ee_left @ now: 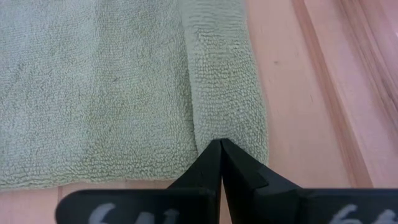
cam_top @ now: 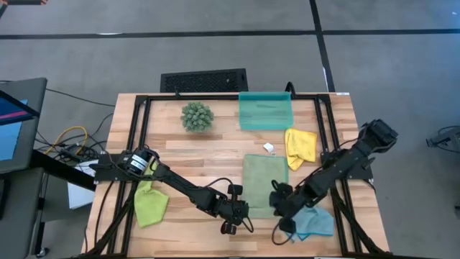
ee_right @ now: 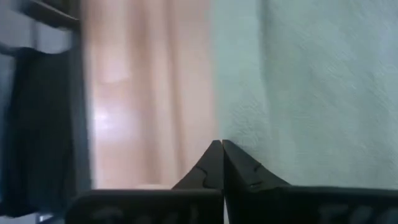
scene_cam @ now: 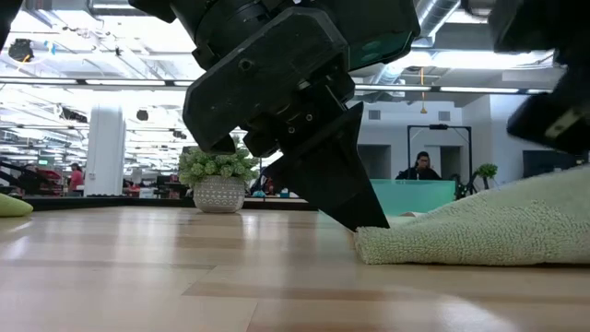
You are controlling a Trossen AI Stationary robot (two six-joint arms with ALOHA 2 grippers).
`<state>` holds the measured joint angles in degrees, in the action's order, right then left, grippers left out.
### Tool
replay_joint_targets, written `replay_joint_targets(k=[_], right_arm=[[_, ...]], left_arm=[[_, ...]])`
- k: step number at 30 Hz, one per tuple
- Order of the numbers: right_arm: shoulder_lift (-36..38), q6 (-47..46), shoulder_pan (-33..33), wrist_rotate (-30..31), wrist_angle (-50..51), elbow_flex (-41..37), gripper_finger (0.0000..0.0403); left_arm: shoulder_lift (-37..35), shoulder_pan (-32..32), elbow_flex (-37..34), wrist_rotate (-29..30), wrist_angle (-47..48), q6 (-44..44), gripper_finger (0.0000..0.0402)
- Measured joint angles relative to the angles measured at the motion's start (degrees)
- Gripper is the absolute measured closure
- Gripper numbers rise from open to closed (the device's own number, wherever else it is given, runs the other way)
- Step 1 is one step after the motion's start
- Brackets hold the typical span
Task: Roll microfiber towels into tight, uniform cylinder then place into a basket
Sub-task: Roll the dark green microfiber cloth
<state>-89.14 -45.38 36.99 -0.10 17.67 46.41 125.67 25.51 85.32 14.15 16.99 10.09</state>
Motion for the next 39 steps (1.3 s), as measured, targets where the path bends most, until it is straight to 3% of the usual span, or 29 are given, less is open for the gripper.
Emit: replay_joint_targets(k=[5, 11, 20, 29, 32, 35, 39], right_arm=[[-0.22, -4.18, 0.16, -0.82, 4.86, -0.02, 0.038], [-0.16, -4.9, 2.61, -1.97, 3.38, -0.01, 0.0397], [-0.16, -10.93, 5.03, -1.92, 2.58, -4.56, 0.0386], [0.75, -9.64, 5.0, -3.04, -1.56, -6.62, 0.0383], [1.42, -9.65, 4.99, -2.87, -1.71, -6.54, 0.038], [1.85, -9.67, 4.67, -2.84, -1.82, -6.6, 0.0381], [1.85, -9.67, 4.09, -2.84, -1.46, -6.58, 0.0386]], left_arm=[[0.05, 0.13, 0.28, 0.67, -0.13, -1.56, 0.04], [0.35, 0.75, 2.85, 5.13, 1.87, -4.42, 0.04], [0.35, 0.09, 4.07, 9.21, 4.93, -3.59, 0.04], [0.31, -0.67, 4.08, 9.75, 4.74, -3.92, 0.04], [0.22, -0.65, 4.22, 12.54, 4.8, -4.66, 0.04], [-0.39, -0.33, 6.24, 16.84, 8.1, -4.77, 0.04], [-0.61, 0.07, 9.45, 15.89, 8.85, -6.16, 0.04]])
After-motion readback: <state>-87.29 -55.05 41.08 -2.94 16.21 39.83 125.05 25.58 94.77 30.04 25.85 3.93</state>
